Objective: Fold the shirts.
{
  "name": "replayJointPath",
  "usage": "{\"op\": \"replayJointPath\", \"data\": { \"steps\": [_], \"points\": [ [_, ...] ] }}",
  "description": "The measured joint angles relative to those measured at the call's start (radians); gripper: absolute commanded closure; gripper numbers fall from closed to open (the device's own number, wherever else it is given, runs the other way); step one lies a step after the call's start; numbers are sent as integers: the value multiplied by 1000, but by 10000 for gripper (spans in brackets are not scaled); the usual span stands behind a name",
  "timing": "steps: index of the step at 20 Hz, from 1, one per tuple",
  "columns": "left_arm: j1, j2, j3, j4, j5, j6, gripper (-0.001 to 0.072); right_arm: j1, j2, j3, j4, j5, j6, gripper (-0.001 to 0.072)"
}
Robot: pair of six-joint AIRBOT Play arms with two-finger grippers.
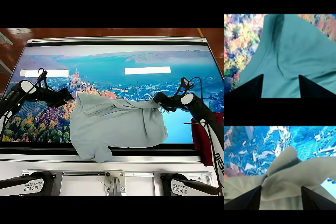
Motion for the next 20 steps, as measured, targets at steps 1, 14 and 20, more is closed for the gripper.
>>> {"op": "replayJointPath", "data": {
  "steps": [1, 14, 20],
  "points": [
    [20, -3, 0, -2, -51, 0, 170, -24, 17, 15, -14, 33, -6, 102],
    [217, 241, -533, -71, -320, 233, -5, -633, 211, -154, -21, 622, -315, 101],
    [184, 253, -687, -219, -121, 274, 0, -675, 216, -219, 32, 632, -359, 101]
  ]
}}
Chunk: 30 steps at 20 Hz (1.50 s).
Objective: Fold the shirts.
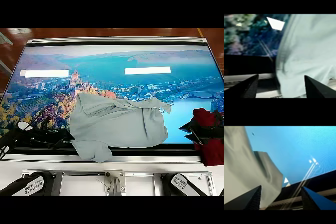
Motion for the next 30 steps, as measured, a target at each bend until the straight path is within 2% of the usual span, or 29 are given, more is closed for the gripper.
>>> {"op": "replayJointPath", "data": {
  "steps": [1, 2, 4, 6, 8, 14, 19, 22, 25, 26, 27, 28, 30],
  "points": [
    [-15, -5, -7, -25, 22, 2, 3, -2, 0, -3, 1, 0, -2, 101],
    [-32, -12, -11, -55, 52, 2, 36, -3, 0, -5, 4, 0, -5, 101],
    [-70, -34, -18, -111, 120, 5, 282, -4, 0, -8, 6, 0, -8, 93],
    [-108, -60, -23, -137, 182, 10, 567, -5, 0, -9, 8, 1, -10, 81],
    [-133, -74, -25, -159, 209, 16, 659, -5, -7, -17, 9, 18, -23, 72],
    [-155, -46, 1, -169, 243, 43, 666, -5, -73, -82, 43, 25, -64, 72],
    [-159, -4, 51, -186, 208, 50, 666, 1, -134, -118, 122, -28, -103, 72],
    [-159, 7, 72, -190, 197, 52, 666, 65, -156, -125, 144, -75, -110, 72],
    [-159, 12, 82, -192, 192, 53, 666, 154, -186, -126, 175, -122, -74, 76],
    [-159, 12, 85, -192, 191, 53, 667, 179, -194, -125, 181, -136, -66, 174],
    [-159, 13, 89, -192, 191, 53, 667, 204, -203, -125, 184, -163, -61, 468],
    [-159, 13, 95, -192, 192, 53, 668, 224, -212, -126, 174, -198, -60, 635],
    [-156, 16, 121, -187, 189, 58, 669, 251, -217, -107, 166, -215, -54, 639]
  ]
}}
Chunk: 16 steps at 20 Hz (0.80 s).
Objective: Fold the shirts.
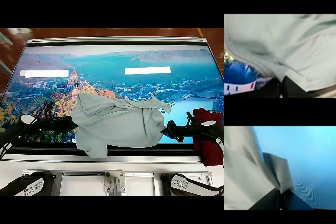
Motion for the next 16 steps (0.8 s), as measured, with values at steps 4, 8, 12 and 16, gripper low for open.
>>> {"op": "replayJointPath", "data": {
  "steps": [4, 8, 12, 16],
  "points": [
    [6, 61, 142, 51, -6, 10, 669, 20, 66, 135, 39, 87, -51, 640],
    [18, 217, 453, 134, -2, 13, 668, 26, 276, 410, 105, 216, -132, 639],
    [50, 369, 815, 167, 62, 14, 668, 26, 535, 692, 132, 144, -130, 640],
    [66, 483, 1051, 199, 102, 14, 668, 26, 738, 888, 63, 38, -26, 640]
  ]
}}
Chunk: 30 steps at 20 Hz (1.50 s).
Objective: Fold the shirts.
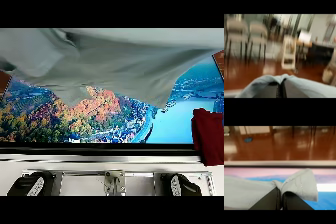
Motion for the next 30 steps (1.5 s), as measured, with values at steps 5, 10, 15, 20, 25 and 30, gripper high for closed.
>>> {"op": "replayJointPath", "data": {
  "steps": [5, 10, 15, 20, 25, 30],
  "points": [
    [5, 86, 80, 136, -111, -72, 668, 0, 106, 126, -143, 27, 138, 640],
    [5, 90, 61, 300, -314, -158, 668, 2, 77, 162, -301, 190, 212, 641],
    [5, 8, -37, 375, -454, -181, 668, 89, -100, 131, -445, 422, 225, 641],
    [5, -189, -184, 400, -501, -188, 668, 260, -381, 0, -596, 459, 228, 641],
    [5, -500, -245, 406, -375, -188, 668, 376, -723, -43, -648, 117, 285, 640],
    [5, -748, -256, 329, -119, -187, 667, 407, -922, -51, -596, -257, 363, 640]
  ]
}}
